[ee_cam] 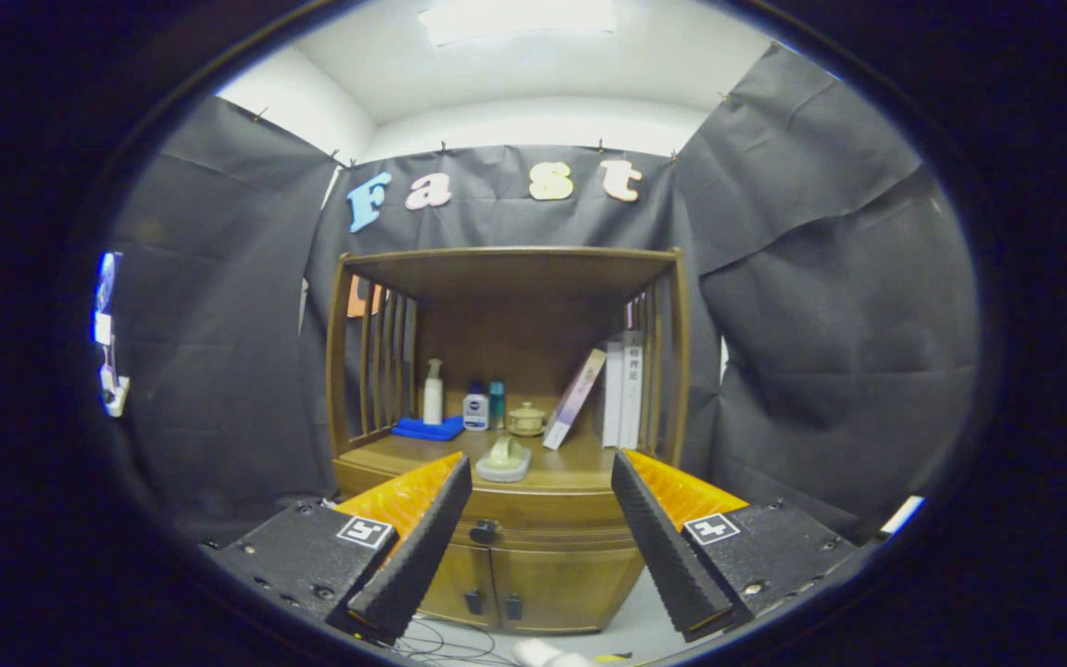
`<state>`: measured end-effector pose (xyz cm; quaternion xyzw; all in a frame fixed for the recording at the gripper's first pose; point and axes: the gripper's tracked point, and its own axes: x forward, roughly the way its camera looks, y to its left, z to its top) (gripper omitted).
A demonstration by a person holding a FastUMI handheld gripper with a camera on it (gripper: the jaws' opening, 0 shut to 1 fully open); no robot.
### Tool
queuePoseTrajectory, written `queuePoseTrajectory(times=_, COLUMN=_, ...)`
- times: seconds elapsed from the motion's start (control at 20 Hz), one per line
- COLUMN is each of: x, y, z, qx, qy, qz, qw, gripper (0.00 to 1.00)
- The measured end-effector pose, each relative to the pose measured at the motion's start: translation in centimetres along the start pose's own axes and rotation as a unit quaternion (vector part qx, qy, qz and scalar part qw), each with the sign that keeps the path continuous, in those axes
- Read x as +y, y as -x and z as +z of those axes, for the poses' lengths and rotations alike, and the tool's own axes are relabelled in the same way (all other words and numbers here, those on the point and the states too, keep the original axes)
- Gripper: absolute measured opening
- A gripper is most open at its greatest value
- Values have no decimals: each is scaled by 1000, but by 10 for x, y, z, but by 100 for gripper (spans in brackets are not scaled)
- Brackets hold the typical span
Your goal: Pull open the drawer, take out the items inside it, and place them on the countertop above the cabinet.
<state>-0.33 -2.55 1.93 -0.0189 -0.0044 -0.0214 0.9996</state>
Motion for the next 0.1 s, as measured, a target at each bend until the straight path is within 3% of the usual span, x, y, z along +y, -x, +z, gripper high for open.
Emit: queuePoseTrajectory(times=0.1, x=0, y=3, z=-12, qx=-7, qy=-3, qz=2, qw=1000, gripper=99)
